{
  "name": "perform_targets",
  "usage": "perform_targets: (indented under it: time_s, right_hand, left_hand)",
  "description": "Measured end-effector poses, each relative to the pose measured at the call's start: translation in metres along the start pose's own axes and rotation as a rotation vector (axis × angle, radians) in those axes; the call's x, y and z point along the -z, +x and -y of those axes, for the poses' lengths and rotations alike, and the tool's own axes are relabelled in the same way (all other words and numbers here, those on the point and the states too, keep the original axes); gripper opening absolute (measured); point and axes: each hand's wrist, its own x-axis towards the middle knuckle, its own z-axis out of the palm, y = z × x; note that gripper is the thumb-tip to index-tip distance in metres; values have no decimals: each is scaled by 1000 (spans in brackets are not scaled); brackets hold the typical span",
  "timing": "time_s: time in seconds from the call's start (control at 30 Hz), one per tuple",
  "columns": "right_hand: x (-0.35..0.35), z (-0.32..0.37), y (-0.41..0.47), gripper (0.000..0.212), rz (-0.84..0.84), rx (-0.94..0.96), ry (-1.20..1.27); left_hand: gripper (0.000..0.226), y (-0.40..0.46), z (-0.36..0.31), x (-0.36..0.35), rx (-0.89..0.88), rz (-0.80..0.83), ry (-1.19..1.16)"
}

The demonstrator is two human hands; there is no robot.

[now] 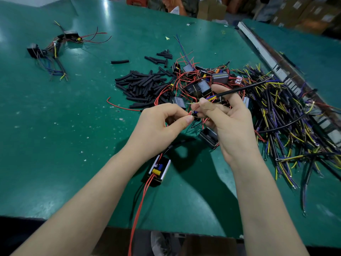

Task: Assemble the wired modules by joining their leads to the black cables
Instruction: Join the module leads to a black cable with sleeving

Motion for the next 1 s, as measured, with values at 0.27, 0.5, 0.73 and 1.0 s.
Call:
perform_targets:
  time_s: [0.27, 0.5, 0.73, 1.0]
  right_hand:
    - [-1, -2, 2, 24, -12, -58, 25]
    - [-4, -4, 3, 22, -33, -200, 115]
    - [-4, -2, 3, 19, 3, -281, 204]
    - [-5, -3, 7, 18, -8, -238, 206]
  left_hand:
    - [7, 0, 0, 1, -21, 3, -11]
    - [6, -1, 3, 0, -34, -1, -10]
    - [7, -1, 4, -1, -5, 12, -73]
    - [14, 4, -1, 1, 52, 25, -186]
